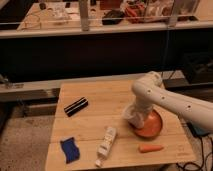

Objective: Place the ceramic cup in the ceramic bowl

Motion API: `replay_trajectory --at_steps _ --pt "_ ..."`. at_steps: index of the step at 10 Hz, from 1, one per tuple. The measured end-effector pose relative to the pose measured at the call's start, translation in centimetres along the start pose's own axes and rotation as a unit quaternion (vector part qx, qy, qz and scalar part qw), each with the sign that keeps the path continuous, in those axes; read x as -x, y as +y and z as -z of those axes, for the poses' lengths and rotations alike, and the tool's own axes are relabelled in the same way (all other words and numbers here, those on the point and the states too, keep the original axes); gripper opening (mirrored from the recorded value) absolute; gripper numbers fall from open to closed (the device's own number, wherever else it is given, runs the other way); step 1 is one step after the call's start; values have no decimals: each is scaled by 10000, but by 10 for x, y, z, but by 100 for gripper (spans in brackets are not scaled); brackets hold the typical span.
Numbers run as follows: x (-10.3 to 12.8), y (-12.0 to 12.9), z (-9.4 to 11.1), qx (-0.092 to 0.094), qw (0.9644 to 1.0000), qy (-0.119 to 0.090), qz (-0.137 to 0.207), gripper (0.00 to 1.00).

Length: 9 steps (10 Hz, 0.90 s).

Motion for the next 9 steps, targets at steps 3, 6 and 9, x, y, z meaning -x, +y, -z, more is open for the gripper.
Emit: replay_trajectory --at_steps 3,6,9 --pt "0 0 0 0 10000 0 -3 80" --pt "0 1 0 0 10000 0 -6 80" --pt "0 1 0 0 10000 -1 -10 80"
